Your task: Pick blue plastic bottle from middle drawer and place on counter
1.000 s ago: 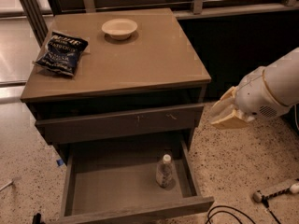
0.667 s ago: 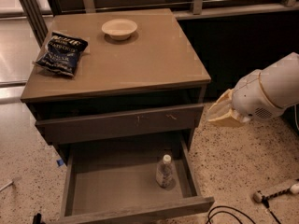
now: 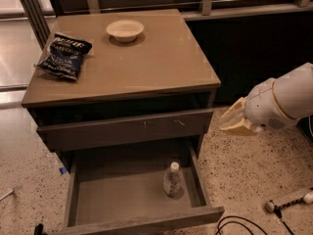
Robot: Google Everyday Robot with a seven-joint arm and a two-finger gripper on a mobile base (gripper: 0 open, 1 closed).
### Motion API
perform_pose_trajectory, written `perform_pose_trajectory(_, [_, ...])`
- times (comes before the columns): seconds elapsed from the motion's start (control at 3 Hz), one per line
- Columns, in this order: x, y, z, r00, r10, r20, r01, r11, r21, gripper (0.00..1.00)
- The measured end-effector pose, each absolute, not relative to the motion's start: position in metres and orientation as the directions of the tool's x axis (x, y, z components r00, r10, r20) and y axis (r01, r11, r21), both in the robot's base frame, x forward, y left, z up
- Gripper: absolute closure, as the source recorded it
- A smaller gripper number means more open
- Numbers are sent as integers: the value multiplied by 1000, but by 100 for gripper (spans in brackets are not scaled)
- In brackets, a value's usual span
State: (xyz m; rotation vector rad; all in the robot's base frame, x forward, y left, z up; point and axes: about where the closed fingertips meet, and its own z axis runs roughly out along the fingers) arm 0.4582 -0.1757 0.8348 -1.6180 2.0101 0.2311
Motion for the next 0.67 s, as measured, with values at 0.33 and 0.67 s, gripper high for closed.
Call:
perform_pose_trajectory(0.33, [473,-187,789,-114,-846,-520,-935,268,-231,100])
perform_pose_trajectory(0.67, [496,-190,735,-87,-829,-553,-929,268,-255,100])
